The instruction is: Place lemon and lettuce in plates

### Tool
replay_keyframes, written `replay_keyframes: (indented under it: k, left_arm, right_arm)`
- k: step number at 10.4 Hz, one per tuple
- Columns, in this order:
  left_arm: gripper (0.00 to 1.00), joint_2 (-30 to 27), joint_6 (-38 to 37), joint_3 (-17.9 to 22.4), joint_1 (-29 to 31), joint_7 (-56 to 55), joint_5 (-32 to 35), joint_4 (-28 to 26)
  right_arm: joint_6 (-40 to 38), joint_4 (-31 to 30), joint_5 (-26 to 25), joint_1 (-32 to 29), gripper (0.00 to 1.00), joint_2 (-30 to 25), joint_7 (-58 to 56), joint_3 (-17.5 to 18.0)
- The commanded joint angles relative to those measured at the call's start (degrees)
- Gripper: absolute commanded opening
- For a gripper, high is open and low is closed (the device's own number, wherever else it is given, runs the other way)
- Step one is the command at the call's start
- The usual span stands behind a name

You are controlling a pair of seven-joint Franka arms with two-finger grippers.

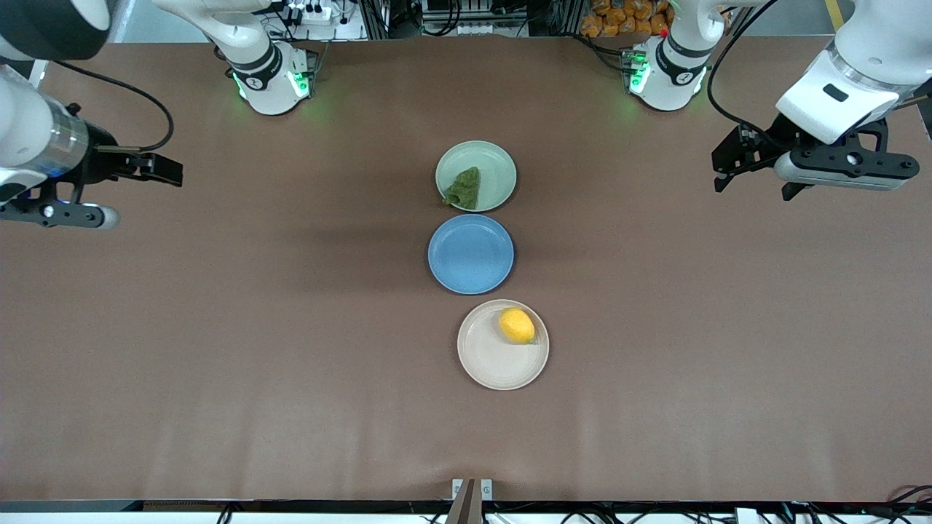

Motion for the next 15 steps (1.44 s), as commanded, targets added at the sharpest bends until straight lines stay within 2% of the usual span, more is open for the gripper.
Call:
replay_keyframes:
  k: [1, 3, 6, 10, 15]
  left_arm:
    - [1.00, 0.82, -1.50, -0.42, -0.18, -1.50, 1.06, 1.99]
    - [1.00, 1.43, -1.50, -0.33, -0.09, 1.12, 1.59, 2.42]
    - [1.00, 2.49, -2.90, -0.33, -0.18, 3.42, 1.76, 4.80]
    - [1.00, 2.49, -8.35, -0.33, -0.09, 3.60, 1.68, 5.94]
    - [1.00, 2.49, -8.45, -0.42, -0.09, 3.60, 1.15, 5.85]
  right_arm:
    - [0.45, -1.62, 2.92, -4.18, 1.00, -1.49, -1.99, 0.29]
    - [0.97, -1.70, 2.30, -3.84, 1.00, -2.19, -1.29, 0.55]
    - [7.29, -8.89, 2.30, -3.92, 1.00, -7.01, -1.20, 0.55]
    - [7.22, -6.64, 2.65, -4.18, 1.00, -6.24, -1.12, 0.47]
    - [7.74, -4.34, 2.74, -4.54, 1.00, -5.00, -1.12, 0.29]
